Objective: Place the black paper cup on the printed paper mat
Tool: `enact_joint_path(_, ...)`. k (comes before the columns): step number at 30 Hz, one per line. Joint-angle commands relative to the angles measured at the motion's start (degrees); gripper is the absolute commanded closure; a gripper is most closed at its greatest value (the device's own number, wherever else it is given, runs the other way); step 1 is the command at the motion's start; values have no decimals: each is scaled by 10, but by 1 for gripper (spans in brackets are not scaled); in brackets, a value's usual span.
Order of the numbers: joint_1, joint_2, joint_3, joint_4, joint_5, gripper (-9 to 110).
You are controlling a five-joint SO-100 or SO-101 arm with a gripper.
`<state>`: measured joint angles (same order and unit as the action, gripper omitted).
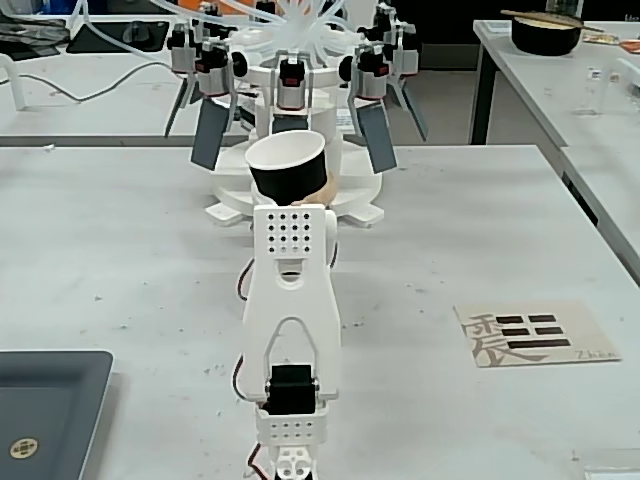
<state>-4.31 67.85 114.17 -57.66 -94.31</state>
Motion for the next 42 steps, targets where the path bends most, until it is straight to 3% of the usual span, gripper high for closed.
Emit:
enact_joint_path(1, 5, 75, 16, -6, -12, 92)
enact_joint_path(18, 4, 83, 22, -8, -8, 92)
enact_joint_path(42, 5, 311, 242, 2, 36, 91)
